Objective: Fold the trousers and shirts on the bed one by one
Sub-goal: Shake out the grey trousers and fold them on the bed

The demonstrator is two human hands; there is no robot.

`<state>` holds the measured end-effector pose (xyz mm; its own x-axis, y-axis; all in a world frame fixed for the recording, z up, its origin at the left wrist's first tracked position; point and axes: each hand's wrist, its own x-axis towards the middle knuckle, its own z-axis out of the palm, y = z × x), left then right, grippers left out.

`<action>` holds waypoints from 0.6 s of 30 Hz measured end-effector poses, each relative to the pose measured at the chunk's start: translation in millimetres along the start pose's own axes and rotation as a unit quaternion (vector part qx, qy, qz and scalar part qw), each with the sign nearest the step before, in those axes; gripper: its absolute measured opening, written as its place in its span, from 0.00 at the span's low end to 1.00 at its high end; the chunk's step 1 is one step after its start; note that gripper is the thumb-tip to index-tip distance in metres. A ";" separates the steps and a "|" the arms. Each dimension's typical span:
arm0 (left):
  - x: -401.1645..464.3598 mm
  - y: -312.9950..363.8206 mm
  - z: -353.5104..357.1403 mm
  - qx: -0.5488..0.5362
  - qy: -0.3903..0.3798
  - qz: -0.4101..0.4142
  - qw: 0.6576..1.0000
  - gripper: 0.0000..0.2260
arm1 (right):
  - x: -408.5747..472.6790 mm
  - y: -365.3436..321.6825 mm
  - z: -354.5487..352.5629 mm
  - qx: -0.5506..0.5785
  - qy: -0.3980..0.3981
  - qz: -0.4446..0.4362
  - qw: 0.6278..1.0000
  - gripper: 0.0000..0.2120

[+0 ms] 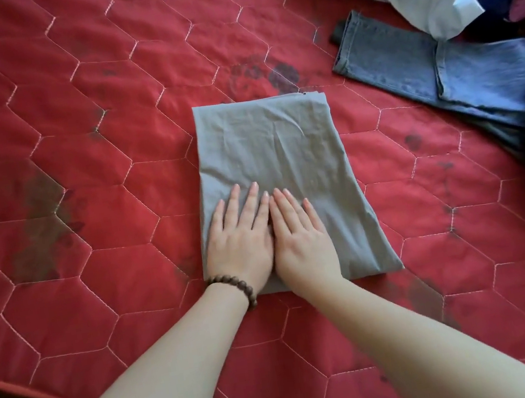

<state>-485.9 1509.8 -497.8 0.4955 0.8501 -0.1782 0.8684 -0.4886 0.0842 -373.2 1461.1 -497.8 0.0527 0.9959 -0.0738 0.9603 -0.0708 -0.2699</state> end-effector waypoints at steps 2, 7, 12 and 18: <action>-1.2 -3.8 6.0 -0.003 0.026 -0.005 1.000 0.24 | -3.8 26.8 -2.3 -0.033 -0.012 -0.028 0.999 0.26; 1.1 -7.3 16.4 0.002 0.047 -0.023 0.999 0.25 | -32.0 118.7 -28.1 -0.107 -0.108 0.079 0.985 0.31; 0.2 -6.2 16.6 -0.004 0.055 -0.031 0.998 0.26 | -26.4 118.3 -46.9 -0.103 -0.034 0.146 0.983 0.32; 1.6 -7.6 15.5 -0.024 0.063 -0.030 0.997 0.23 | 58.0 37.8 -31.1 0.033 0.003 -0.163 0.986 0.22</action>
<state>-492.0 1511.8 -513.9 0.4383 0.8969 -0.0597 0.8948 -0.4290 0.1235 -325.4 1517.9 -482.4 -0.2548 0.9665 0.0324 0.9065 0.2504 -0.3398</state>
